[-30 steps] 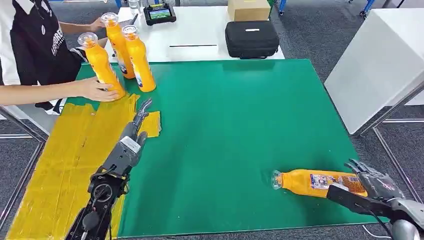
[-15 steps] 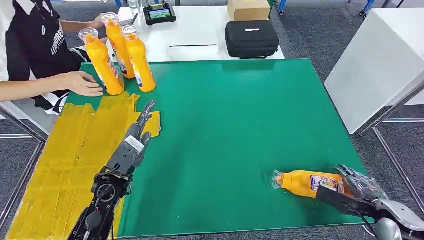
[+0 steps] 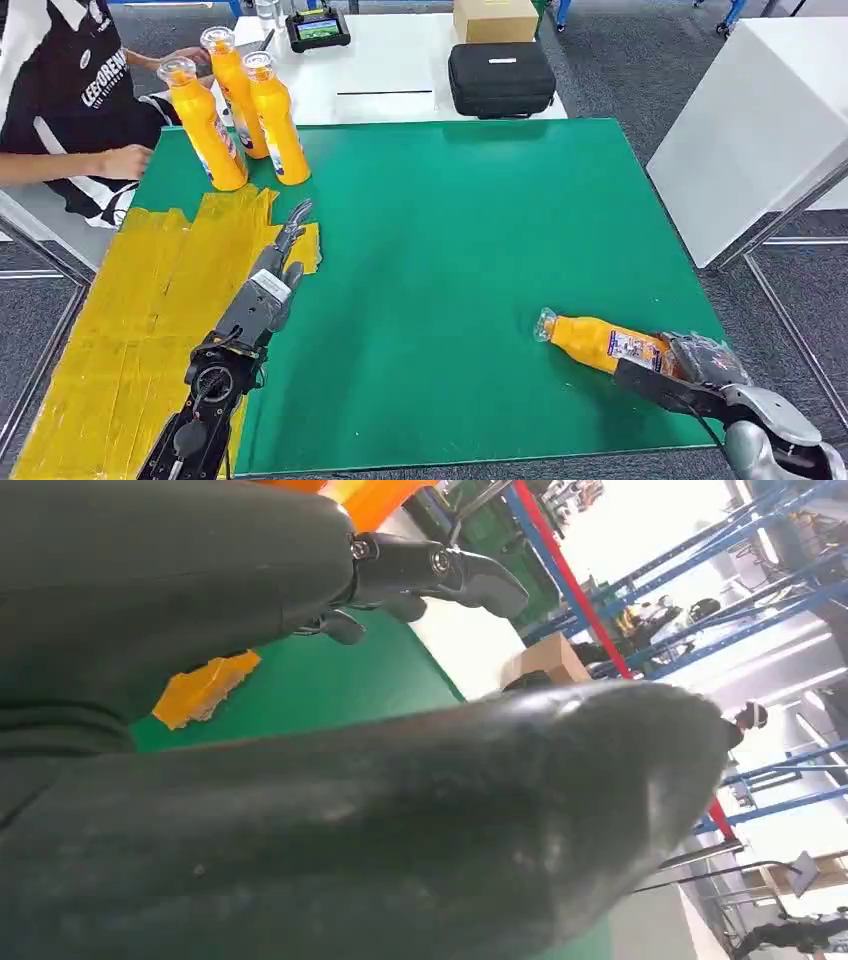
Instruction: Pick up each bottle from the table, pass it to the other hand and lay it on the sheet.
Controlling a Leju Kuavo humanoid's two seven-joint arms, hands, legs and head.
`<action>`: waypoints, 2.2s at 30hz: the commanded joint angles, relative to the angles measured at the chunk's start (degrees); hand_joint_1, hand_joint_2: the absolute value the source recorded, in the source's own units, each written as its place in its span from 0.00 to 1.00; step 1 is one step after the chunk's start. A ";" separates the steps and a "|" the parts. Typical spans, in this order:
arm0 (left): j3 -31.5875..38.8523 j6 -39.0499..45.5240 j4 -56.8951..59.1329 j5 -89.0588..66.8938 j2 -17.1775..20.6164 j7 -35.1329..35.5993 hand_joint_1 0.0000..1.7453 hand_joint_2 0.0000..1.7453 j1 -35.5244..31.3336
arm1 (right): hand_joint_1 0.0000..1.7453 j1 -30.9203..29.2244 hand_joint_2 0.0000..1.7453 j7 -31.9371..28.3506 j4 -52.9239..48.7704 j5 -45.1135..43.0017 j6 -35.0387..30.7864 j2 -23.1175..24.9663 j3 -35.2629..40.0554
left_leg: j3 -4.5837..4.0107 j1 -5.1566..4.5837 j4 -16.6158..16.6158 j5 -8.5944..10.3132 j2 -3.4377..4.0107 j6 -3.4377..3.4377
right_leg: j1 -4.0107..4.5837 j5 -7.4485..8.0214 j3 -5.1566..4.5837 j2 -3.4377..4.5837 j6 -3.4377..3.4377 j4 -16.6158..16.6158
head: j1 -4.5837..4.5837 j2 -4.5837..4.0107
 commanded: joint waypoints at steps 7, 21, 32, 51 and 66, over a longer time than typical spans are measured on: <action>0.02 -0.34 -0.48 -1.09 -0.10 -0.67 0.00 0.00 1.76 | 1.00 -4.92 1.00 -16.18 -4.15 -13.45 -17.94 14.60 -0.37 | 0.30 0.08 -0.07 -0.14 0.40 -0.21 | 0.10 -0.01 0.27 0.46 -0.16 -0.07 | 0.00 0.00; -6.65 -0.09 4.20 3.11 0.40 -0.45 0.00 1.00 -4.41 | 1.00 -13.31 1.00 -21.03 0.89 -44.16 -13.45 25.76 4.92 | 0.16 0.16 0.00 -0.03 0.15 -0.17 | 0.16 -0.04 0.20 0.23 -0.14 -0.01 | 0.00 0.00; -9.43 0.15 4.68 4.24 1.08 0.35 0.00 1.00 -6.06 | 1.00 -19.08 1.00 -20.45 10.63 -47.35 -12.35 26.25 12.88 | 0.42 0.16 -0.05 -0.11 0.09 -0.27 | 0.17 -0.15 0.49 0.20 -0.19 -0.06 | -0.02 0.00; -10.80 -4.18 6.19 13.34 -0.35 0.90 0.00 1.00 -7.17 | 1.00 -27.31 1.00 -20.72 30.88 -45.42 -13.22 30.41 30.19 | 0.02 0.14 -0.02 0.03 0.07 -0.13 | 0.15 -0.02 0.07 0.13 -0.09 0.01 | 0.00 0.00; -12.15 -9.48 7.32 22.45 -0.61 2.02 0.00 1.00 -7.78 | 1.00 -27.78 1.00 -21.20 33.72 -45.96 -14.25 32.00 35.05 | 0.09 0.14 -0.01 0.01 -0.07 -0.17 | 0.13 -0.09 0.16 0.01 -0.12 0.02 | 0.00 0.00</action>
